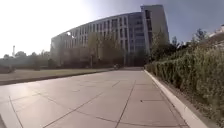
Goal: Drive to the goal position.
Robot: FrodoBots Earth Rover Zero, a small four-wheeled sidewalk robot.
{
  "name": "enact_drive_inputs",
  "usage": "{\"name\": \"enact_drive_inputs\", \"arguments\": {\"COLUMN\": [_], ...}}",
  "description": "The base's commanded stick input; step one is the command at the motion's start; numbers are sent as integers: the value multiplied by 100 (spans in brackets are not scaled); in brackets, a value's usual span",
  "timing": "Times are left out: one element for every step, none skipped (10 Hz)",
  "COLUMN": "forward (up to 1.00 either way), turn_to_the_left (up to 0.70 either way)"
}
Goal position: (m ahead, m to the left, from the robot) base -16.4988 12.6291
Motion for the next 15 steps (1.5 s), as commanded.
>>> {"name": "enact_drive_inputs", "arguments": {"forward": [4,4,4,4,4,4,4,4,4,4,4,4,4,4,4], "turn_to_the_left": [0,0,0,0,0,0,0,0,0,0,0,0,0,0,0]}}
